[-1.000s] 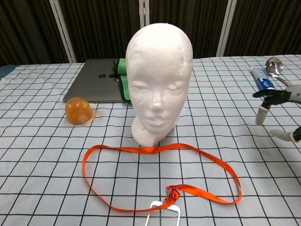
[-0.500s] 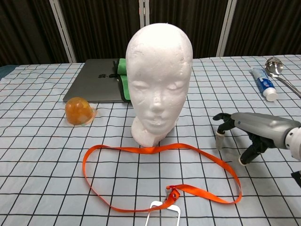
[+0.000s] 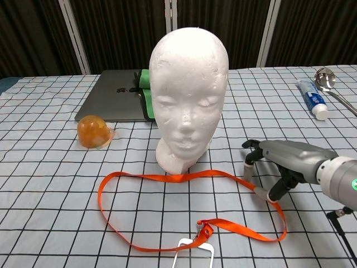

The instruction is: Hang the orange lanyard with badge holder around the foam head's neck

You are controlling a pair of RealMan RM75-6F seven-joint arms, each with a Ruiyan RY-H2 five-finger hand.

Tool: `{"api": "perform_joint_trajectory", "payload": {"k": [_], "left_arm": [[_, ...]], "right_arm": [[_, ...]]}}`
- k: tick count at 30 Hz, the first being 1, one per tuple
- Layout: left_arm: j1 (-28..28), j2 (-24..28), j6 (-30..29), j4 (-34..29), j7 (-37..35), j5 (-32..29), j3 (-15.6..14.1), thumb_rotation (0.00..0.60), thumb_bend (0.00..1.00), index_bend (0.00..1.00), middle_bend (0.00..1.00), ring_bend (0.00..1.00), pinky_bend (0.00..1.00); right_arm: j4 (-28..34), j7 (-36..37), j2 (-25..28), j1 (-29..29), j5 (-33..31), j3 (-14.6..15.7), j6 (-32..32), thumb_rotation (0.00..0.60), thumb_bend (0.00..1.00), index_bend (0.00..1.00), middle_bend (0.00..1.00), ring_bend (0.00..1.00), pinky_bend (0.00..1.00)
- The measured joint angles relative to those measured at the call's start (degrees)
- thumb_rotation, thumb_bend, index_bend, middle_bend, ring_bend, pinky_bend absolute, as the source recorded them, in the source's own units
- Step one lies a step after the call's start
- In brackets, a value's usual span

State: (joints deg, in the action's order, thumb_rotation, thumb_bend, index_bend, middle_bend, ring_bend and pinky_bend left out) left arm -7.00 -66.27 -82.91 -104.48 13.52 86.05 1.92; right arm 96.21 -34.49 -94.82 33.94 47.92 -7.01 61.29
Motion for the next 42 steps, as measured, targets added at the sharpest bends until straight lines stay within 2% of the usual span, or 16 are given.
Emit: {"api": "perform_joint_trajectory", "payload": {"k": [5,12,17,20,30,32,37,42], "left_arm": [[-0.1,0.0,0.0,0.0,-0.1,0.0,0.0,0.600,0.00,0.00,0.00,0.00,0.00],[0.0,0.1,-0.1,0.0,-0.3,-0.1,0.0,0.600,0.00,0.00,0.00,0.00,0.00],[-0.1,0.1,0.1,0.0,-0.3,-0.1,-0.2,0.600,0.00,0.00,0.00,0.00,0.00],[-0.1,0.1,0.1,0.0,-0.3,-0.2,-0.1,0.600,0.00,0.00,0.00,0.00,0.00],[-1.1,-0.2,2.2,-0.3,-1.0,-0.5,-0.3,0.600,0.00,0.00,0.00,0.00,0.00],[-2.0,-0.3,3.8,-0.8,-2.0,-0.4,-0.2,0.600,0.02,0.02,0.00,0.00,0.00],[-6.1,-2.4,9.7,-0.8,-2.2,-1.3,1.0,0.600,0.19,0.15,0.00,0.00,0.00],[-12.0,-8.8,15.7,1.1,1.1,-3.9,3.7,0.600,0.28,0.23,0.00,0.00,0.00]], "right_arm": [[0.1,-1.1,-1.0,0.5,-0.8,0.2,0.8,0.600,0.36,0.48,0.00,0.00,0.00],[-0.7,-2.2,-2.2,0.9,-0.8,0.7,1.8,0.600,0.36,0.56,0.00,0.00,0.00],[-1.2,-2.3,-2.8,0.9,-0.7,1.1,2.2,0.600,0.37,0.59,0.00,0.00,0.00],[-1.6,-2.7,-3.1,1.0,-0.4,1.3,2.5,0.600,0.37,0.65,0.00,0.00,0.00],[-1.0,-2.3,-2.4,0.7,1.8,2.0,3.3,0.600,0.46,0.69,0.00,0.00,0.00],[-0.3,-2.2,-1.6,0.5,2.7,2.4,3.6,0.600,0.46,0.69,0.00,0.00,0.00],[2.2,-1.9,1.6,-0.1,5.8,3.5,4.5,0.600,0.50,0.70,0.01,0.00,0.00],[4.4,-0.9,4.9,-0.9,9.1,4.6,5.2,0.600,0.51,0.70,0.01,0.00,0.00]]}}
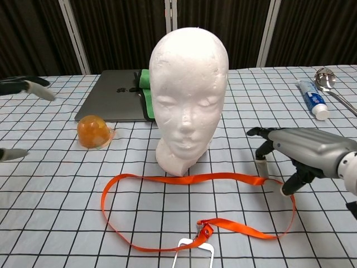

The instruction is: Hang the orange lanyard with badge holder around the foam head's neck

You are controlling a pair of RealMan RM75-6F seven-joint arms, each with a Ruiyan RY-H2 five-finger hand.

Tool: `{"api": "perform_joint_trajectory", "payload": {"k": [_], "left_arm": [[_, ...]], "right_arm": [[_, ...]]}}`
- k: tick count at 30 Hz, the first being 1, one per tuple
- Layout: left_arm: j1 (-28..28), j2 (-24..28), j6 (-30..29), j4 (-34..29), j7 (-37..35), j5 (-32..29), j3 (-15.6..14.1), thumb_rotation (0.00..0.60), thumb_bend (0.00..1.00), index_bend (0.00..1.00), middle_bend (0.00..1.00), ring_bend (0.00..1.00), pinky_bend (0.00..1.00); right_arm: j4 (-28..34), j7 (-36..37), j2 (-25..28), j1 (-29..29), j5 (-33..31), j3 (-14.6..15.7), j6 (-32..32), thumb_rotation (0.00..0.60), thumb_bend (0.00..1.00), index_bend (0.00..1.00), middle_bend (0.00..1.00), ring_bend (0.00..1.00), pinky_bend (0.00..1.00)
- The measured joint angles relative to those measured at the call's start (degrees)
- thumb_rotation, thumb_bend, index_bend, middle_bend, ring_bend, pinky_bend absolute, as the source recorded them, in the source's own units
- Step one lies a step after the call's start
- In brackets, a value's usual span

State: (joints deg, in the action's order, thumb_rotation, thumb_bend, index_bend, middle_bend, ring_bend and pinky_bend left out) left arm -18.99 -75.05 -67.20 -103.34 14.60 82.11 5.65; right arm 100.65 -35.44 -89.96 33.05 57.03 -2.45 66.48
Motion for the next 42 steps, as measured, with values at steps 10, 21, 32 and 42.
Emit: {"api": "perform_joint_trajectory", "payload": {"k": [10,21,32,42], "left_arm": [[-10.2,-13.1,8.8,6.0,8.4,-11.5,5.4,0.600,0.40,0.37,0.00,0.00,0.00],[-15.4,-20.7,11.2,12.1,16.1,-21.0,5.5,0.600,0.40,0.44,0.00,0.00,0.00],[-16.2,-24.8,10.9,16.5,14.7,-21.1,2.6,0.600,0.43,0.46,0.00,0.00,0.00],[-16.8,-27.5,11.3,20.2,13.4,-22.0,1.7,0.600,0.46,0.50,0.00,0.00,0.00]], "right_arm": [[1.4,2.5,3.0,-1.2,4.1,1.5,-0.1,0.600,0.51,0.71,0.01,0.00,0.00],[0.9,4.6,4.1,-1.6,5.1,1.5,-1.5,0.600,0.51,0.72,0.02,0.00,0.00],[-0.9,5.8,4.1,-1.8,6.3,1.4,-2.6,0.600,0.51,0.72,0.01,0.00,0.00],[-1.9,8.1,4.5,-2.0,7.0,1.2,-3.9,0.600,0.50,0.72,0.02,0.00,0.00]]}}
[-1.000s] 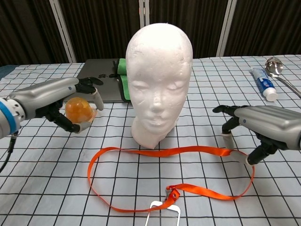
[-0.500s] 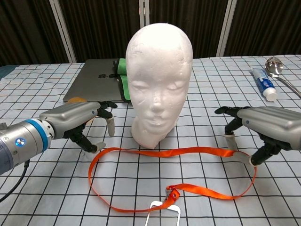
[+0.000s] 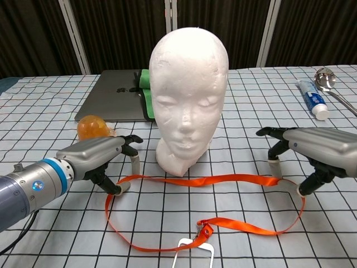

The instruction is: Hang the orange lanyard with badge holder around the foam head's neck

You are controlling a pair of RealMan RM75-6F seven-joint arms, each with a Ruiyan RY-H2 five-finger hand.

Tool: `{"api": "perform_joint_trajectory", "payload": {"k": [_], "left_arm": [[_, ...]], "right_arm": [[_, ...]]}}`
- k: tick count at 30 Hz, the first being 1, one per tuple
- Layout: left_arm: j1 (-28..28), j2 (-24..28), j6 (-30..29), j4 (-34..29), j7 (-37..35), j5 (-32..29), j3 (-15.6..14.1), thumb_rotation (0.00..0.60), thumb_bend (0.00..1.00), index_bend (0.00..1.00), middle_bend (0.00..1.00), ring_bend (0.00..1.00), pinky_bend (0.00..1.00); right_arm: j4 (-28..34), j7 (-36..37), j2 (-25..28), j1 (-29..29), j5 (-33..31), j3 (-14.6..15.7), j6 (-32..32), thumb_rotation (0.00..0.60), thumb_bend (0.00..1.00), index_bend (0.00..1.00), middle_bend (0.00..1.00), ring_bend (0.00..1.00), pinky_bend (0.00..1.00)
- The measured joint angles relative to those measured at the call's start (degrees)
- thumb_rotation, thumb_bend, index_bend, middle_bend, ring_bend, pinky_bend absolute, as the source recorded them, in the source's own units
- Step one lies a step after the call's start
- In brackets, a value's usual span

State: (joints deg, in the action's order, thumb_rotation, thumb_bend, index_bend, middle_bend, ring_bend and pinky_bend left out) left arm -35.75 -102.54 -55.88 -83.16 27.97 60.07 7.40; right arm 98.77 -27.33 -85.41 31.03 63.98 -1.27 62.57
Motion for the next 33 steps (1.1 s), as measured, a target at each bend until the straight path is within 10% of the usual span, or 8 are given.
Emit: {"api": "perform_joint_trajectory", "payload": {"k": [22,33], "left_arm": [[1.0,1.1,-3.4,-1.8,-1.8,3.8,-1.9,0.600,0.66,0.72,0.00,0.00,0.00],[3.3,4.2,-10.1,-2.0,-10.1,18.0,-5.8,0.600,0.66,0.77,0.00,0.00,0.00]], "right_arm": [[1.0,0.2,0.9,-1.2,4.1,1.3,0.3,0.600,0.51,0.73,0.03,0.00,0.00],[1.4,2.5,2.9,-2.8,14.3,4.1,3.5,0.600,0.51,0.75,0.06,0.00,0.00]]}}
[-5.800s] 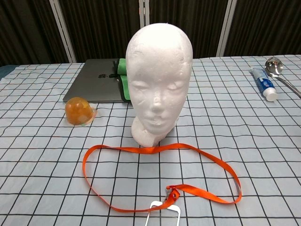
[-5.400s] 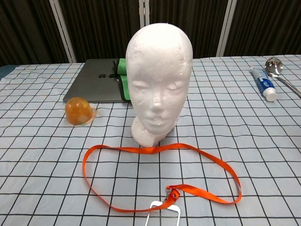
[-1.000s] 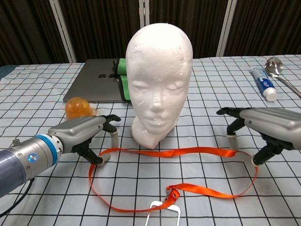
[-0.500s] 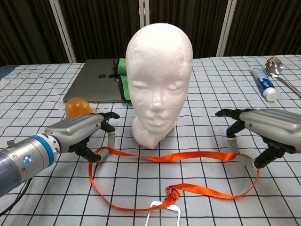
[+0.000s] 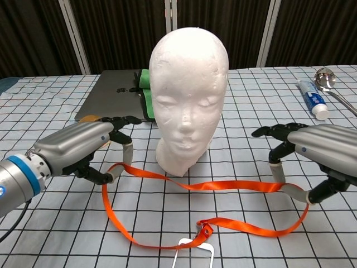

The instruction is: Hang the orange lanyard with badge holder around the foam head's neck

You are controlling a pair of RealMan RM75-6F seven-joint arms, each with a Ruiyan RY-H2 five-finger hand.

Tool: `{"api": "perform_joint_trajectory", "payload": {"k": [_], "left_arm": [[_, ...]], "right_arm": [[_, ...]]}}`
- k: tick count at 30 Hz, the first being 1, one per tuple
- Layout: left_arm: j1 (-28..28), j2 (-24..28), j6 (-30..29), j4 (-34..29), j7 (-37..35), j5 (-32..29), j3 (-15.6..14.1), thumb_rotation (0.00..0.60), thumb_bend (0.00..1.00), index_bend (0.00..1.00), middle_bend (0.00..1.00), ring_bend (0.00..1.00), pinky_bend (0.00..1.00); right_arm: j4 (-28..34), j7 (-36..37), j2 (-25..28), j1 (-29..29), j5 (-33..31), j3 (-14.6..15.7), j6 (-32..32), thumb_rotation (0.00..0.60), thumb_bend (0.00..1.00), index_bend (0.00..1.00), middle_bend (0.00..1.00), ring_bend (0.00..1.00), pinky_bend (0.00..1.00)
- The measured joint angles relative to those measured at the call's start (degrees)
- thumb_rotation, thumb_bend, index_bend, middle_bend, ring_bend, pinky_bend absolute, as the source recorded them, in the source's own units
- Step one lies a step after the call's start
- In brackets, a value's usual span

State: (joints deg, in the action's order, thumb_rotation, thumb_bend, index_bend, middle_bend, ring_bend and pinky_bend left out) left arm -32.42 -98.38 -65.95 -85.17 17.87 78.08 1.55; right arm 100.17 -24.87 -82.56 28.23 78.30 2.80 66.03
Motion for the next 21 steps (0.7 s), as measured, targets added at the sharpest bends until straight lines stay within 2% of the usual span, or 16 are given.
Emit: {"api": "perform_joint_trajectory", "payload": {"k": [6,11,17,21], "left_arm": [[1.8,2.3,-8.3,1.5,-10.0,11.8,-2.7,0.600,0.66,0.77,0.00,0.00,0.00],[3.1,5.1,-14.2,1.7,-13.4,18.6,-4.7,0.600,0.66,0.78,0.00,0.00,0.00],[3.5,7.4,-17.8,0.7,-16.2,22.7,-4.9,0.600,0.66,0.79,0.00,0.00,0.00],[3.6,8.6,-18.1,-1.6,-17.4,22.1,-3.7,0.600,0.66,0.80,0.00,0.00,0.00]], "right_arm": [[-2.5,1.0,1.6,-1.1,10.4,2.4,4.1,0.600,0.50,0.75,0.07,0.00,0.00],[-5.6,1.7,3.3,-1.2,19.1,4.0,7.1,0.600,0.50,0.75,0.08,0.00,0.00],[-9.5,3.8,5.3,-0.4,28.9,4.6,12.0,0.600,0.50,0.76,0.11,0.00,0.00],[-9.6,6.7,6.3,-0.1,31.7,3.7,16.3,0.600,0.50,0.76,0.11,0.00,0.00]]}}
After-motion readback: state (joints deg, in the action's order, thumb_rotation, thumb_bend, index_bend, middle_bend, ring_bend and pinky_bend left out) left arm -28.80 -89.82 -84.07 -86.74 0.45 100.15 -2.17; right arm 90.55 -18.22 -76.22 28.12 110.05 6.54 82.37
